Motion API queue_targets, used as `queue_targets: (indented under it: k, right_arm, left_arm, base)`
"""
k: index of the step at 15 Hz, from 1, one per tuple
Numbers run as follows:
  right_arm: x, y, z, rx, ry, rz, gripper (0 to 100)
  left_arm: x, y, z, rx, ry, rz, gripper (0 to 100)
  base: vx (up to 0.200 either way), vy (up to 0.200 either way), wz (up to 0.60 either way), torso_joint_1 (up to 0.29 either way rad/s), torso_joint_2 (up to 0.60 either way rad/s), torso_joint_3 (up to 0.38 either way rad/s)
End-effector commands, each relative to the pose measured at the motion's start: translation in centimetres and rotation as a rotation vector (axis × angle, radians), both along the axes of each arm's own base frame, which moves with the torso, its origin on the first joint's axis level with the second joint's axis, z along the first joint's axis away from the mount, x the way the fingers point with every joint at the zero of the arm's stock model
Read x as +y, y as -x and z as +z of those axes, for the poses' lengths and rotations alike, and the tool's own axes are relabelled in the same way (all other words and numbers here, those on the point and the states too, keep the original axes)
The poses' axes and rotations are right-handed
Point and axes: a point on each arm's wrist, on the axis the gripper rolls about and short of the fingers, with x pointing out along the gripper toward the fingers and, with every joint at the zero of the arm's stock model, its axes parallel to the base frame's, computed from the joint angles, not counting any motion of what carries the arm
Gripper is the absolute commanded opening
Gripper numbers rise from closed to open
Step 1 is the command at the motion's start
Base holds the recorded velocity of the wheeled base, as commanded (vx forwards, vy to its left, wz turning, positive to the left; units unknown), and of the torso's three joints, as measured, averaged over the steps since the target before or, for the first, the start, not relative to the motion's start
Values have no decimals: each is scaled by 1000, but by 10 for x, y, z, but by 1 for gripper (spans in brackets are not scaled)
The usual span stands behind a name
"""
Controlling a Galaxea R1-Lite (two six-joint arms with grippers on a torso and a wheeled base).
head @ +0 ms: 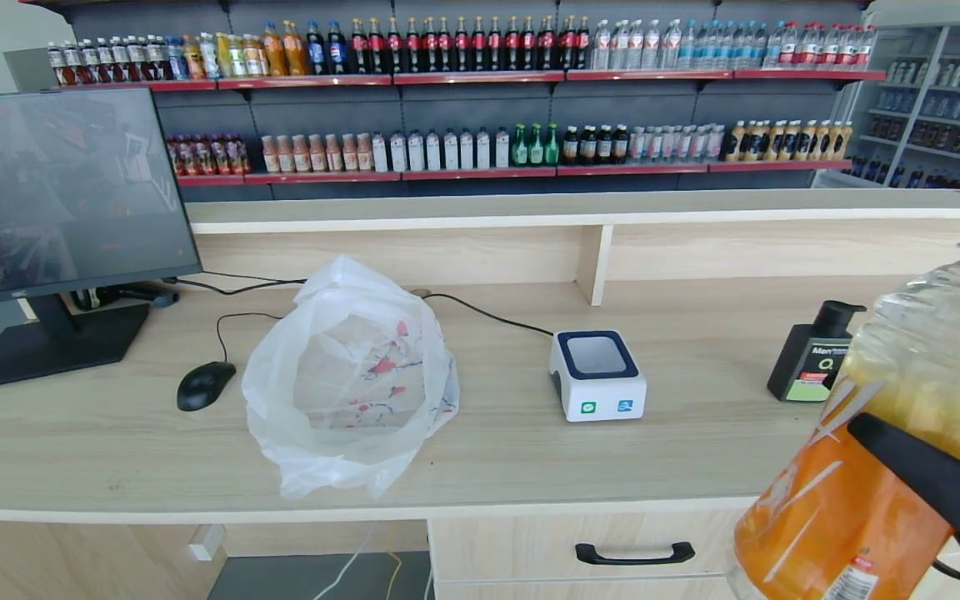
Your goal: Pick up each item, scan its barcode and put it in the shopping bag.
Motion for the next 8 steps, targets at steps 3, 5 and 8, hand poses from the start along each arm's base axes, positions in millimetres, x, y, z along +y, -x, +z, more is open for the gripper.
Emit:
queue_targets:
  k: [3,5,8]
  right_arm:
    - [13,-19,12,45,-66,36,0]
    - [23,-33,20,59,-100,53,0]
    - [39,-56,35,57,-153,76,0]
  left_arm:
    - [0,0,0,-1,0,0,0]
    - [0,0,0,1,0,0,0]
    - [0,0,0,-1,0,0,0]
  base:
    - [0,0,0,0,0,0]
    - [0,0,0,0,0,0]
    - [0,0,0,0,0,0]
